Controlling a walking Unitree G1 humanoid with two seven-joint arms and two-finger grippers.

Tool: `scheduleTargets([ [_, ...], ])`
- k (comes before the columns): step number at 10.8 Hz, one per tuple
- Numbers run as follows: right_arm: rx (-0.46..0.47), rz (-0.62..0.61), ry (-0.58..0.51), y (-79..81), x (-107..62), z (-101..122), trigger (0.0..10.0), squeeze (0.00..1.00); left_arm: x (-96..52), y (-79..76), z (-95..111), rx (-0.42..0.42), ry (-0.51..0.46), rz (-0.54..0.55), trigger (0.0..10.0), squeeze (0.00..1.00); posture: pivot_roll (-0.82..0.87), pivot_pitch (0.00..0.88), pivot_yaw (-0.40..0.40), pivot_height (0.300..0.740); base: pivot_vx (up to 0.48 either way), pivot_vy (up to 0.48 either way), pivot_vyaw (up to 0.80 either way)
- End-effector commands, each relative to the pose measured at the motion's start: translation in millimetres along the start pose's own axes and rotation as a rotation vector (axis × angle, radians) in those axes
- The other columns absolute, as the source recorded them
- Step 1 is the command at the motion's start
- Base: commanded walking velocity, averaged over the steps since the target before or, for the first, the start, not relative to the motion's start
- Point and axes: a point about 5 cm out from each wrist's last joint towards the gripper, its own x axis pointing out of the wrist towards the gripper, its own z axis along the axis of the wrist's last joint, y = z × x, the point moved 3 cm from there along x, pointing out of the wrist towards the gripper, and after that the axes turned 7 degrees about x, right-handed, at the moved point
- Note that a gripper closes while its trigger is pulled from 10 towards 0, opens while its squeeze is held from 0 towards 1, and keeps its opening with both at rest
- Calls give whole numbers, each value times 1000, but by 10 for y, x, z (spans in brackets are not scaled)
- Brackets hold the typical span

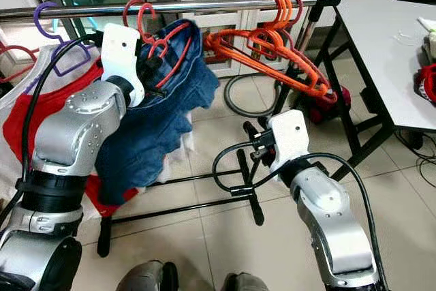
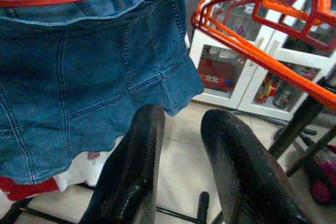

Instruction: Hang hanger

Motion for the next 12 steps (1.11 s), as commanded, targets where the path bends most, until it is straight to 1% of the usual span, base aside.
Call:
scheduleTargets([
  [1,6,-23,-4,-47,-35,28,10000,0,46,-1,94,7,-28,10,0,0,-18,29,-10,740,0,0,0],
  [2,6,-22,2,-54,-31,24,10000,0,156,-12,107,7,-34,14,0,0,-16,31,-18,740,0,0,0],
  [3,2,-17,7,-56,-23,22,10000,0,225,-30,137,1,-37,8,0,0,-15,30,-20,740,0,0,0],
  [4,2,-15,8,-58,-19,23,10000,0,262,-36,153,-1,-36,6,0,0,-17,31,-21,740,0,0,0],
  [5,2,-18,8,-66,-14,33,10000,0,360,-60,180,-2,-33,-4,0,0,-21,30,-19,740,0,0,0],
  [6,3,-21,7,-70,-14,38,10000,0,428,-79,215,6,-39,-7,0,0,-25,26,-17,740,0,0,0],
  [7,0,-23,9,-75,-25,40,10000,0,523,-70,286,33,-48,21,0,0,-32,25,-15,740,0,0,0],
  [8,-1,-24,11,-84,-36,40,10000,0,575,-65,347,36,-61,36,0,0,-34,26,-20,740,0,0,0],
  [9,-5,-9,17,-72,-44,40,10000,0,617,-46,355,36,-53,57,0,0,-34,26,-20,740,0,0,0],
  [10,-36,48,33,-13,-57,35,10000,0,674,-13,349,28,-36,87,0,0,-37,34,-25,740,0,0,0],
  [11,-48,100,54,54,-80,13,10000,0,716,-2,308,1,3,99,0,0,-37,34,-25,740,0,0,0],
  [12,-56,114,59,76,-86,9,10000,0,731,4,276,-27,26,107,0,0,-38,36,-27,740,0,0,0],
])
